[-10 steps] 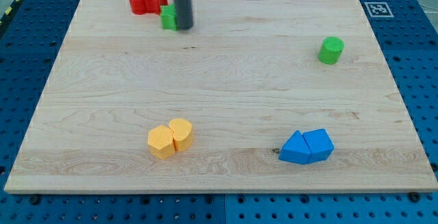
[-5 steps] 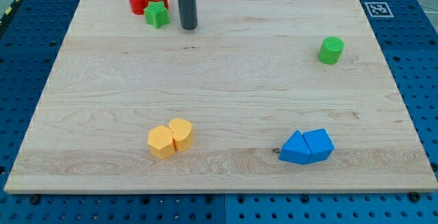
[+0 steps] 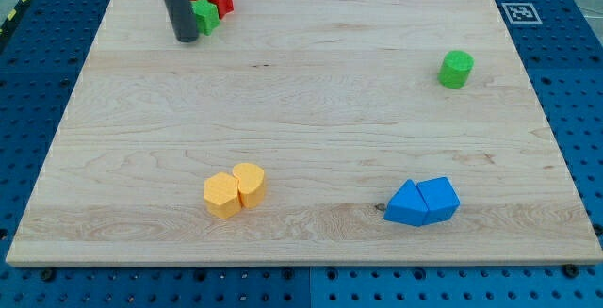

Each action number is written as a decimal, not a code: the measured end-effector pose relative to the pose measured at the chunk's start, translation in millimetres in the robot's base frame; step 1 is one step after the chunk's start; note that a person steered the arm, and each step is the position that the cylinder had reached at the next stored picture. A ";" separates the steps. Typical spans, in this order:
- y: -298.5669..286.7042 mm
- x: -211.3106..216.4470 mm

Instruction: Slightly push the red blocks and green star to the left side of the board

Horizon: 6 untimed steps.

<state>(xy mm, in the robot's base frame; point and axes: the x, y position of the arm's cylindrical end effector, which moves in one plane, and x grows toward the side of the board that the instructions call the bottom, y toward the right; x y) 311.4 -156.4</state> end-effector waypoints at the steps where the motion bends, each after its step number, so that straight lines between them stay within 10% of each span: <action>1: 42.3 16.7; 6: 48.9 -44.4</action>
